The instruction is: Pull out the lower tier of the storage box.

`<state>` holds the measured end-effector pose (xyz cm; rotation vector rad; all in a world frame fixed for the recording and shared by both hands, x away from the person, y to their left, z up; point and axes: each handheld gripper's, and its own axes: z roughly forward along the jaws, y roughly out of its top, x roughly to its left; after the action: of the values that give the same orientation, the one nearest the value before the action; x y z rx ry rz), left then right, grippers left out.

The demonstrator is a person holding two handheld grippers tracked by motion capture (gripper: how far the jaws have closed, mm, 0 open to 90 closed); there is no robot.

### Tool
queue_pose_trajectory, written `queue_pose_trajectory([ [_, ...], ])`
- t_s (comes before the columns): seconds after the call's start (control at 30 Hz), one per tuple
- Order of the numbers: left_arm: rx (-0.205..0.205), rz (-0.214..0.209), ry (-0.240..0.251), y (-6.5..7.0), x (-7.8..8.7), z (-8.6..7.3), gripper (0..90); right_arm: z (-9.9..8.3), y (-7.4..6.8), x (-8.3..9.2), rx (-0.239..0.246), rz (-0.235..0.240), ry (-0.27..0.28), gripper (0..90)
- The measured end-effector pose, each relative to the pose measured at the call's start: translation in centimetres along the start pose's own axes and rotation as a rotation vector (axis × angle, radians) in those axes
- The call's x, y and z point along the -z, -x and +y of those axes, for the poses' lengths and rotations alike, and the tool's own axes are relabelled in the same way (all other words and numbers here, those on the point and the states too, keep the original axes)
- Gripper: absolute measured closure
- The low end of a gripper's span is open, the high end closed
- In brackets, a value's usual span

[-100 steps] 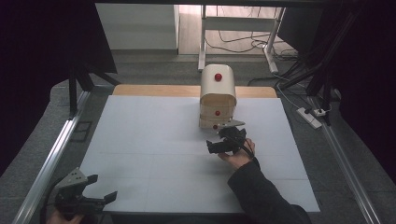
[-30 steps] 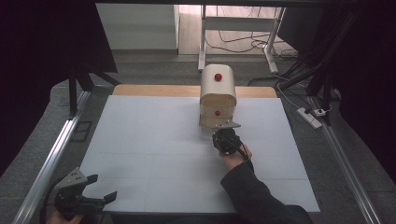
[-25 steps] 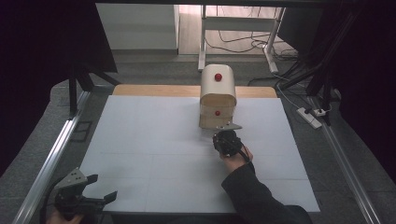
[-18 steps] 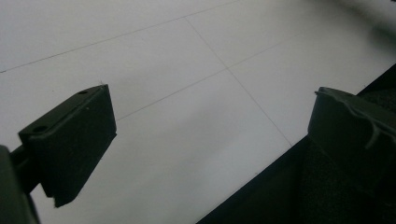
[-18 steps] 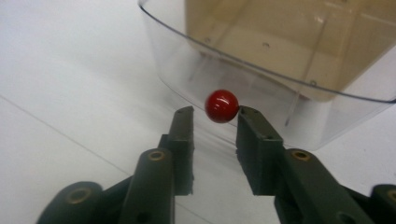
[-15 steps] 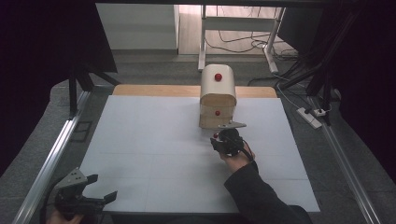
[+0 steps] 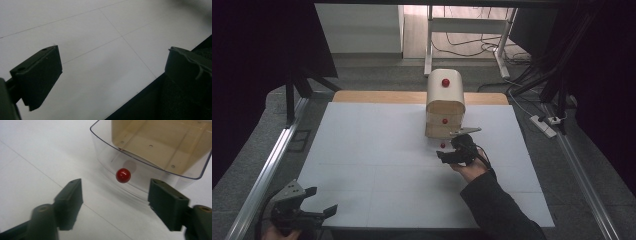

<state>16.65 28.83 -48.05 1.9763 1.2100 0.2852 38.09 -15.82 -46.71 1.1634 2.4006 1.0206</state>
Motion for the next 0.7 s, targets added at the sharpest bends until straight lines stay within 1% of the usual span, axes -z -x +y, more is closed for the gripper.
queue_pose_trajectory([
  [0.03,0.0,0.0,0.0,0.0,0.0,0.0,1.4,0.1,0.2,0.2,0.016,0.014,-0.013,20.4],
  [0.07,0.0,-0.001,0.0,0.0,0.0,0.0,1.4,0.2,0.3,0.2,0.024,0.015,-0.014,18.0],
  [0.13,0.001,-0.001,0.0,0.0,0.0,0.0,1.4,0.3,0.5,0.3,0.024,0.029,-0.011,17.8],
  [0.2,0.001,-0.001,0.0,0.0,0.0,0.0,1.4,0.4,0.7,0.3,0.024,0.039,-0.016,15.0],
  [0.33,0.002,-0.001,-0.001,0.0,0.0,0.0,1.4,0.8,0.8,0.3,0.058,0.051,-0.037,10.3],
  [0.37,0.003,-0.001,0.0,0.0,0.0,0.0,1.4,0.8,0.8,0.3,0.058,0.051,-0.037,10.3],
  [0.43,0.004,-0.003,0.0,0.0,0.0,0.0,1.4,1.2,0.8,0.4,0.077,0.073,-0.053,5.5],
  [0.5,0.004,-0.003,0.001,-0.1,0.0,0.0,1.4,1.4,0.8,0.4,0.09,0.083,-0.055,1.6],
  [0.57,0.003,-0.004,0.001,-0.1,0.0,0.0,1.4,1.6,1.0,0.4,0.102,0.092,-0.066,0.0],
  [0.7,0.004,-0.005,0.001,-0.1,0.0,0.0,1.4,1.9,1.1,0.5,0.126,0.095,-0.065,0.0],
])
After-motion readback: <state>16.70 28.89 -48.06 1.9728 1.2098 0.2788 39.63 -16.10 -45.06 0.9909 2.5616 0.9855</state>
